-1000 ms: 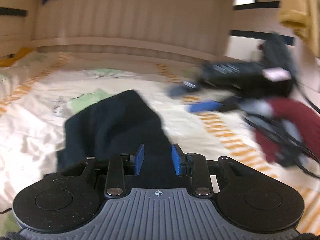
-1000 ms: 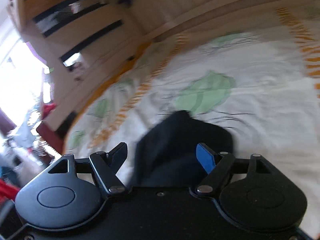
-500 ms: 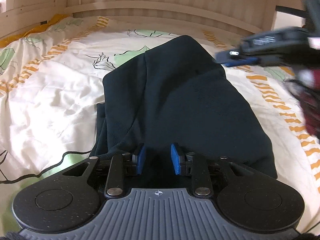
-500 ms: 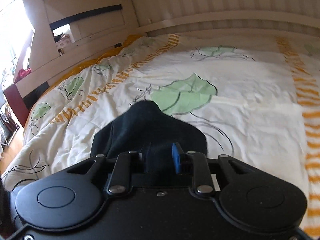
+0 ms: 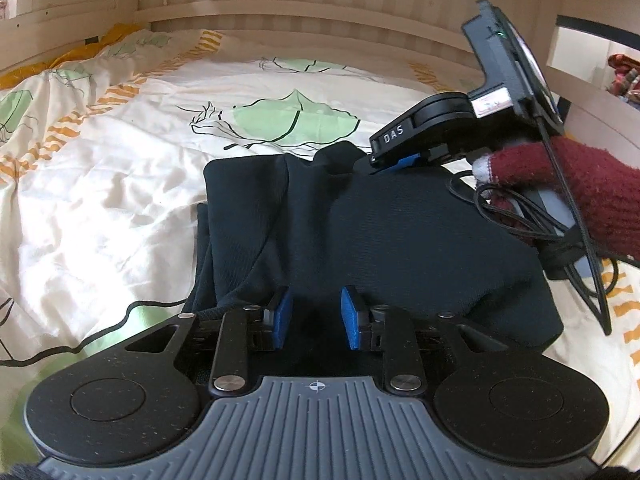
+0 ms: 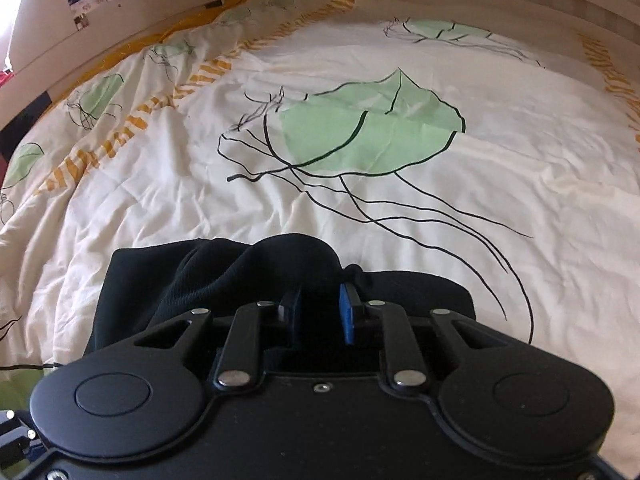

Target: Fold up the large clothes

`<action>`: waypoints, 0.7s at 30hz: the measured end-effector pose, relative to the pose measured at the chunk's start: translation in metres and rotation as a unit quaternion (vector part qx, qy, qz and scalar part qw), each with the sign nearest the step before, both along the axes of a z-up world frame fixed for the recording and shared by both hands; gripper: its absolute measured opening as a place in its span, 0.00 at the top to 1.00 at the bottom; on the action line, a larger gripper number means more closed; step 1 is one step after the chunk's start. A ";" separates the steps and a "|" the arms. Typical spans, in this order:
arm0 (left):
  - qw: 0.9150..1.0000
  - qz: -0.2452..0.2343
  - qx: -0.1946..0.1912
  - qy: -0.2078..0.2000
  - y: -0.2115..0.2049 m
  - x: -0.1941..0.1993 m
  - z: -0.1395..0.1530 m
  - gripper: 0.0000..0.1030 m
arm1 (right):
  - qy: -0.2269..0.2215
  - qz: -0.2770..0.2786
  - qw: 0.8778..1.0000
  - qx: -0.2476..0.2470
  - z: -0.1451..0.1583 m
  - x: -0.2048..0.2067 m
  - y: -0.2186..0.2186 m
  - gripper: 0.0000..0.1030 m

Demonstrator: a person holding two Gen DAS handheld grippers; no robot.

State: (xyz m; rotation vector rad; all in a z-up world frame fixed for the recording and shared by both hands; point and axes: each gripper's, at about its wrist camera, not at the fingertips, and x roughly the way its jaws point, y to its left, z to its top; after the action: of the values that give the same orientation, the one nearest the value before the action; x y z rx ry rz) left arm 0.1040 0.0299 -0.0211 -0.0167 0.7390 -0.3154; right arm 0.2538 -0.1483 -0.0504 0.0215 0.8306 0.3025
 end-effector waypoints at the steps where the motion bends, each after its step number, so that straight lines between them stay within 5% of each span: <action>1: 1.000 0.002 -0.001 0.003 0.000 0.000 0.001 0.73 | -0.004 -0.003 1.000 0.011 0.001 -0.002 -0.004 0.72; 6: 1.000 0.014 -0.008 0.022 0.000 0.006 0.008 0.69 | -0.028 0.002 0.999 0.038 0.009 -0.012 -0.008 0.51; 9: 0.999 0.022 -0.004 0.023 0.000 0.007 0.014 0.52 | -0.054 0.017 0.998 0.026 0.019 -0.029 -0.001 0.35; 11: 0.999 0.030 0.000 0.010 0.001 0.005 0.020 0.12 | -0.069 0.021 0.997 0.019 0.025 -0.040 0.002 0.24; 12: 0.999 0.034 0.000 0.005 0.002 0.003 0.024 0.01 | -0.076 0.021 0.997 0.016 0.027 -0.047 0.002 0.24; 21: 0.998 0.065 0.012 -0.003 0.006 -0.010 0.042 0.00 | -0.142 -0.042 0.989 0.025 0.054 -0.102 -0.025 0.08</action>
State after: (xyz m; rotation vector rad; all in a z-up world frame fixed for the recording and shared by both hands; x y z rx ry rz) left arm 0.0935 0.0363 0.0212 -0.0400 0.7318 -0.1830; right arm 0.1521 -0.1734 0.0036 0.0596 0.5377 0.2401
